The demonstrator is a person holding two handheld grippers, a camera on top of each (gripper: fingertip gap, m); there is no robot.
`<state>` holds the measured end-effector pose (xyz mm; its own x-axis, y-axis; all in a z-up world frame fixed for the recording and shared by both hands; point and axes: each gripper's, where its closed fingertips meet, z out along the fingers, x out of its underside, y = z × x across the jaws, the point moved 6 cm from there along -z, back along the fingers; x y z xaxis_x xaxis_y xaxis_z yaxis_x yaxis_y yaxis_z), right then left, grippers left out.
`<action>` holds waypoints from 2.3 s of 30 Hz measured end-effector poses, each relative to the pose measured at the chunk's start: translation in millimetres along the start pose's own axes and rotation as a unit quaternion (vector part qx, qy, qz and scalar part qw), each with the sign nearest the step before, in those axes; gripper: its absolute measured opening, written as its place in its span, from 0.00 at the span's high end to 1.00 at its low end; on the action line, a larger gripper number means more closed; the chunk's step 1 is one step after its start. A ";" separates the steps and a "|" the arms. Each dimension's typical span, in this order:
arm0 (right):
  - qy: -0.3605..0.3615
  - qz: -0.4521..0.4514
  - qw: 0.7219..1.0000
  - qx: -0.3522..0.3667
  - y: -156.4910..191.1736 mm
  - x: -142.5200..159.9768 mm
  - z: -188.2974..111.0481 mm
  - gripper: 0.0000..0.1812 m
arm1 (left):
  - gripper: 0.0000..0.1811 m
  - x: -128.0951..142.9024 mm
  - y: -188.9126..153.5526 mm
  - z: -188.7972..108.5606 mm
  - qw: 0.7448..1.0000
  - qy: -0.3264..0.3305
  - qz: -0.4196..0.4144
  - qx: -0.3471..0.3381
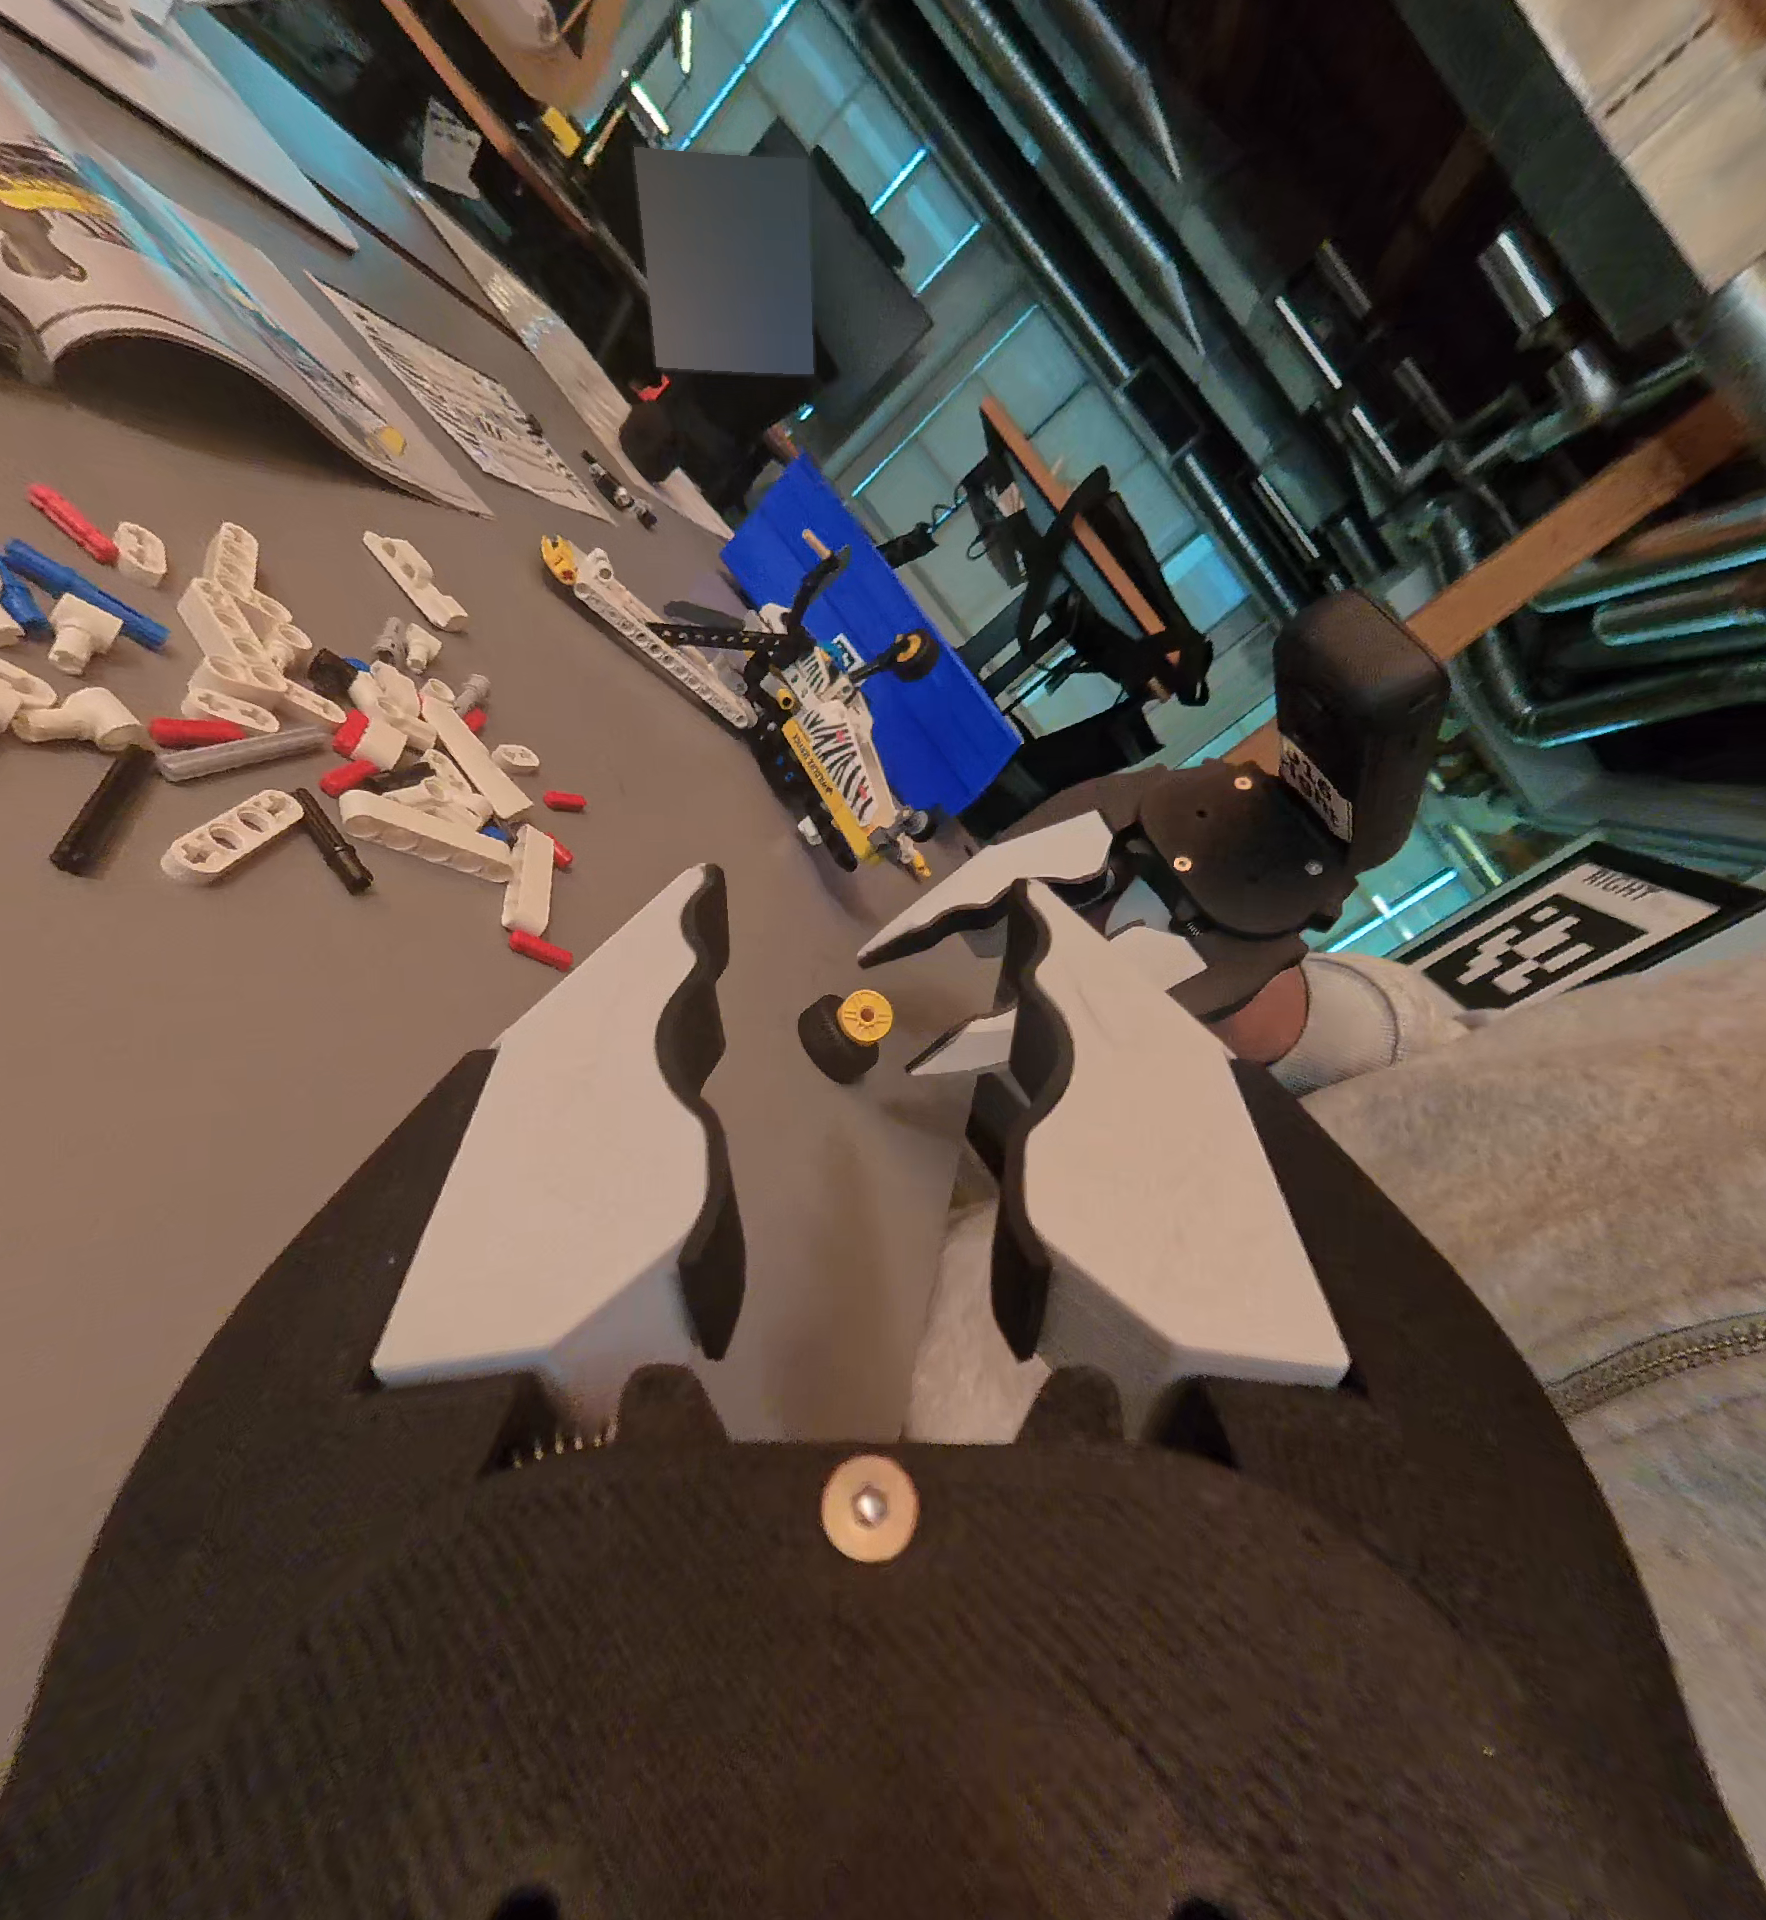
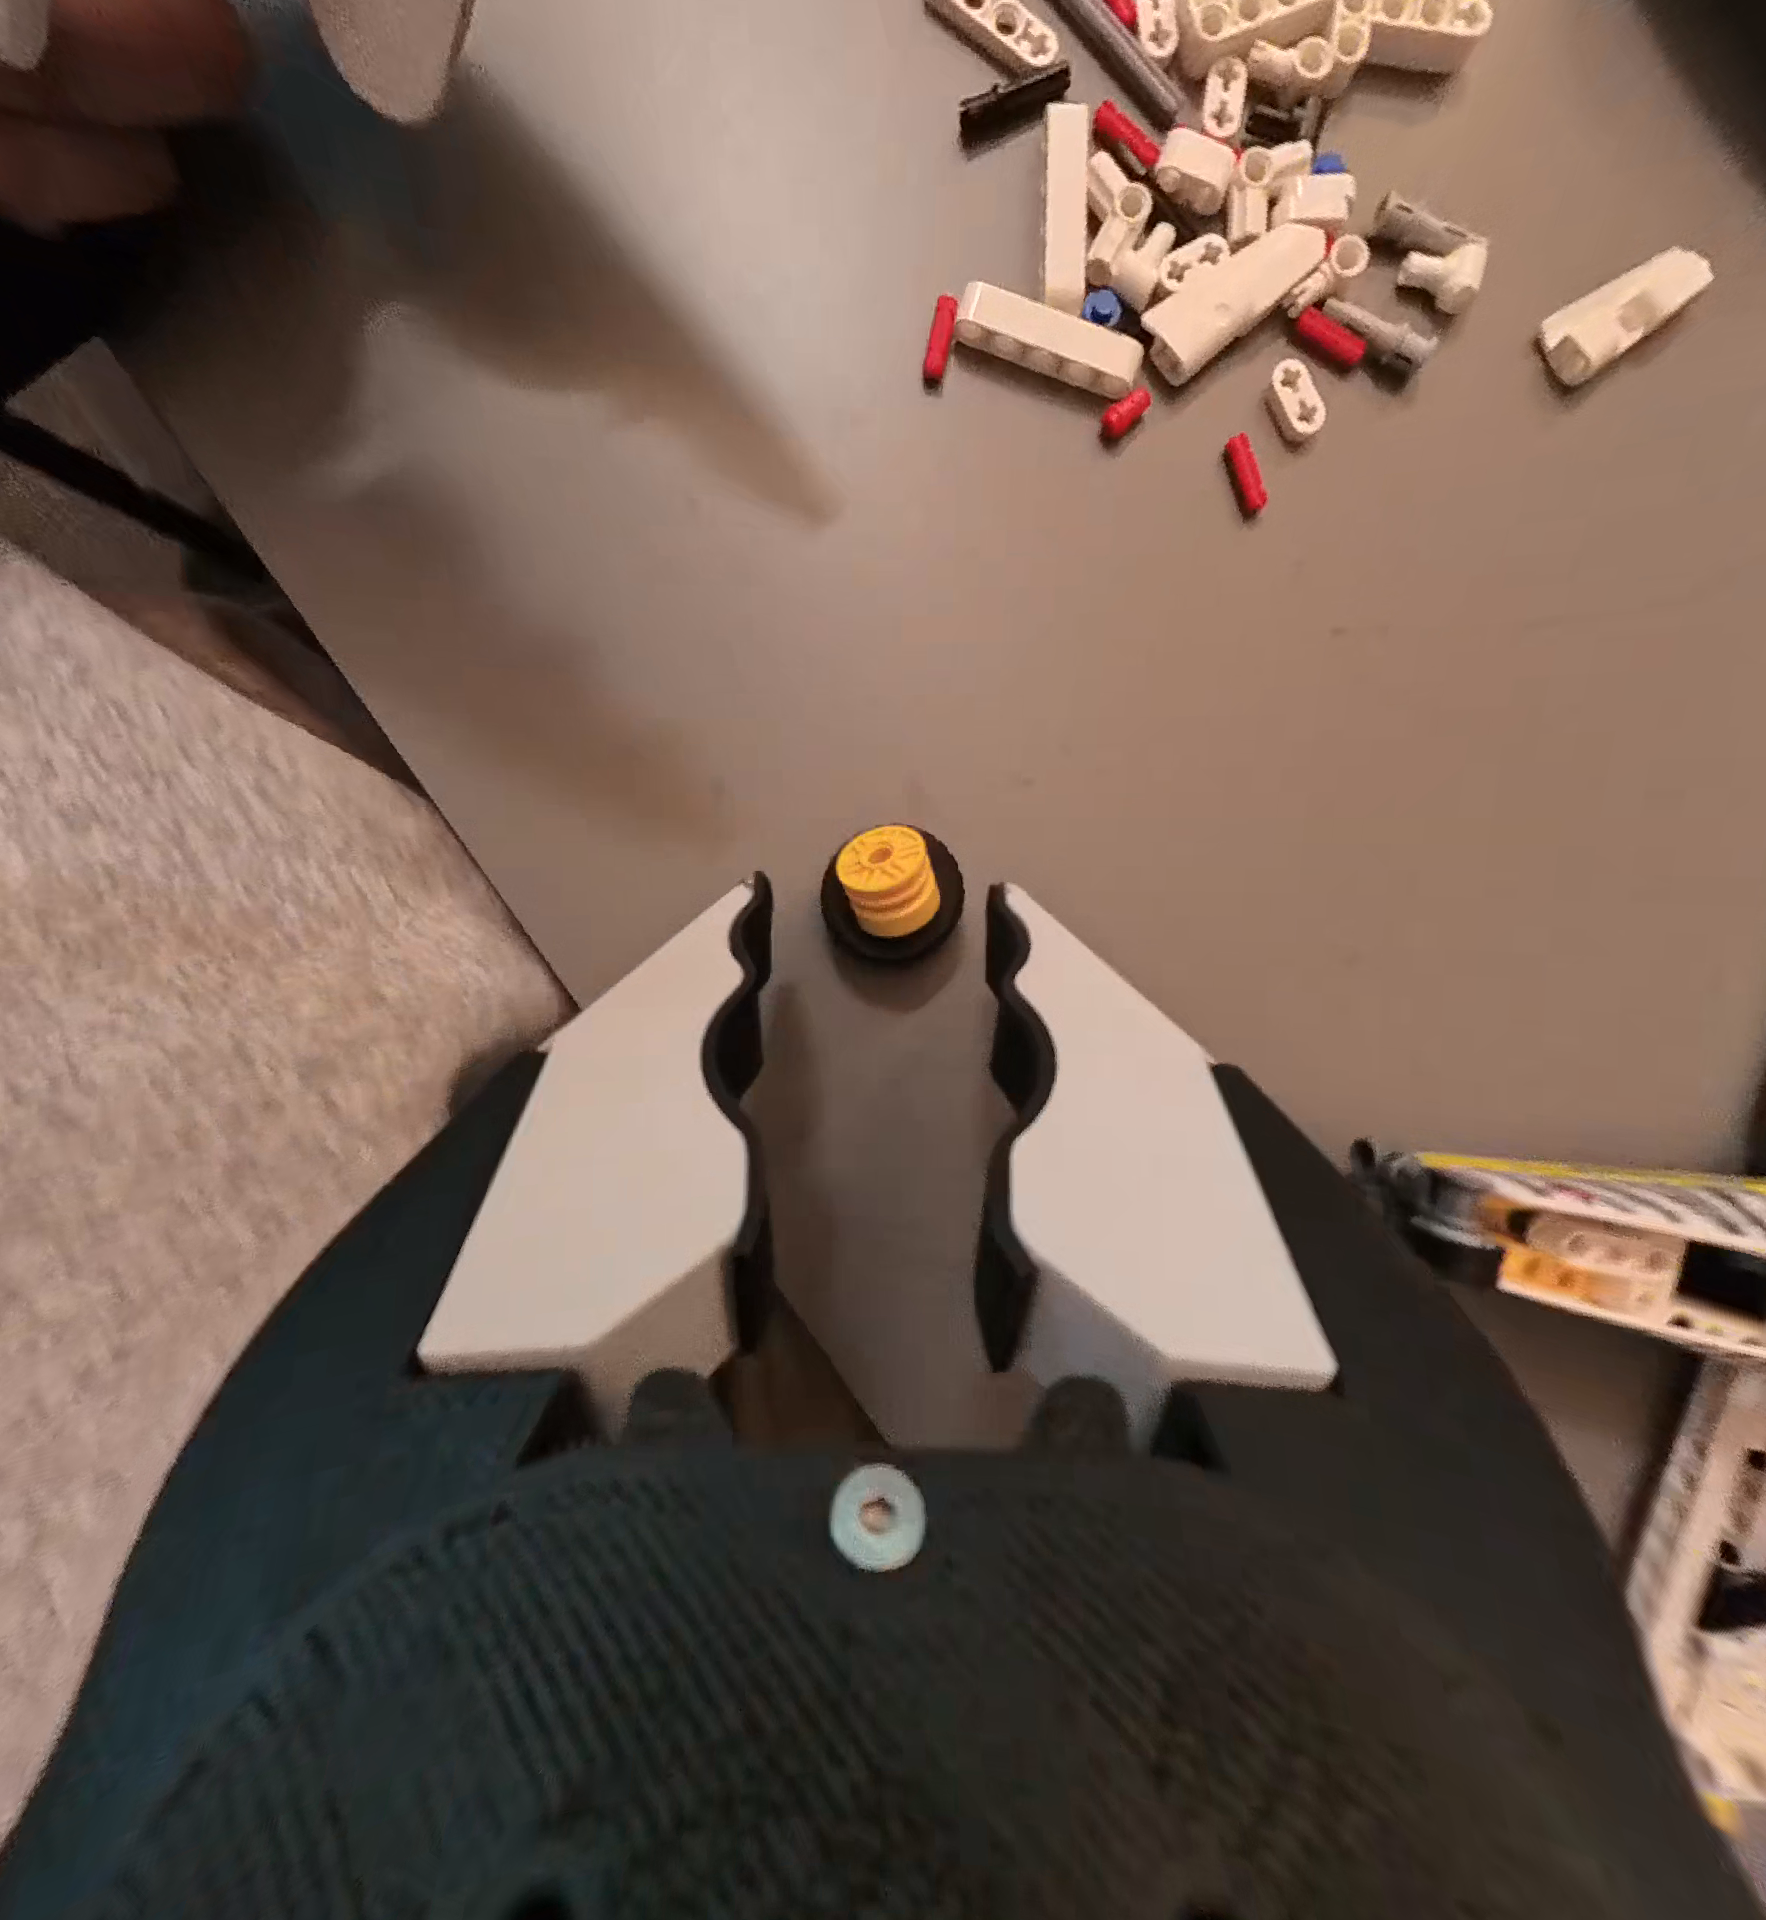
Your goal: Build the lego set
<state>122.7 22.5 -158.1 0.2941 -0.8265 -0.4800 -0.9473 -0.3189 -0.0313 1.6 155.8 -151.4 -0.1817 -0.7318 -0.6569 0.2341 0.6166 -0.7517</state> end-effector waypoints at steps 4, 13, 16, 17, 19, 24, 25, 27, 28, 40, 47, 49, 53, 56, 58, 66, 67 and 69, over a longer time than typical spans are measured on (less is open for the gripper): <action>0.051 -0.073 0.996 0.028 1.1 -10.1 2.5 0.77 | 0.71 -3.6 1.5 -3.4 0.999 -0.014 -0.025 0.019; 0.089 -0.122 0.988 0.029 2.4 -11.4 9.0 0.88 | 0.71 -3.1 1.0 -3.5 0.999 -0.009 -0.035 0.035; 0.054 -0.069 0.996 0.027 -5.4 -12.0 -1.1 0.90 | 0.71 -3.4 1.0 -3.9 0.998 -0.009 -0.039 0.039; 0.044 -0.038 0.998 0.019 -7.5 -8.8 -3.2 0.91 | 0.71 -3.5 1.1 -4.2 0.998 -0.010 -0.041 0.041; 0.027 0.020 0.999 0.014 -12.5 3.2 -5.7 0.90 | 0.71 -3.9 1.2 -4.5 0.998 -0.011 -0.043 0.043; -0.073 0.103 0.991 0.046 -18.1 36.2 -8.9 0.90 | 0.71 -3.6 0.9 -4.5 0.998 -0.010 -0.044 0.046; -0.097 0.114 0.988 0.044 -15.2 42.4 -6.8 0.90 | 0.71 -3.6 0.9 -4.4 0.998 -0.010 -0.044 0.046; -0.124 0.123 0.983 0.056 -10.0 54.0 -2.2 0.91 | 0.71 -3.4 0.8 -4.2 0.998 -0.008 -0.044 0.046; -0.129 0.121 0.982 0.067 -8.4 58.0 -0.9 0.91 | 0.71 -3.3 0.8 -4.2 0.998 -0.008 -0.043 0.045; -0.101 0.128 0.987 -0.008 0.5 57.0 -19.7 0.68 | 0.71 0.0 0.3 -1.0 0.999 0.003 -0.022 0.025; 0.006 0.068 0.997 0.027 -19.4 48.2 -29.0 0.82 | 0.71 2.5 -0.3 1.3 1.000 0.014 -0.006 0.013; 0.035 0.052 0.998 0.017 -21.5 40.9 -27.0 0.81 | 0.71 2.6 -0.4 1.2 1.000 0.013 -0.005 0.011; 0.089 0.023 0.996 -0.007 -20.5 34.4 -15.7 0.82 | 0.71 2.5 -0.5 1.1 1.000 0.013 -0.004 0.011; 0.104 0.015 0.994 -0.010 -21.5 30.9 -10.0 0.83 | 0.71 2.7 -0.5 1.3 1.000 0.015 -0.005 0.013; 0.119 0.014 0.993 -0.011 -21.9 31.6 -6.5 0.83 | 0.71 2.4 -0.5 1.1 1.000 0.014 -0.007 0.015; 0.137 0.007 0.991 -0.009 -20.8 32.3 -3.9 0.91 | 0.71 3.3 -1.0 1.8 1.000 0.020 -0.007 0.019; 0.141 0.007 0.990 -0.010 -21.1 33.5 -2.9 0.90 | 0.71 3.4 -1.0 1.7 1.000 0.020 -0.007 0.019; 0.143 0.007 0.990 -0.014 -20.8 34.9 -1.4 0.91 | 0.71 3.2 -1.0 1.5 1.000 0.019 -0.009 0.021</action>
<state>152.8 -0.4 -172.9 0.3085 -0.9271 -0.2128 -0.9489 -0.3157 -0.0001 2.2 152.4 -152.6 -0.2227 -0.7304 -0.6457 0.2703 0.5901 -0.7607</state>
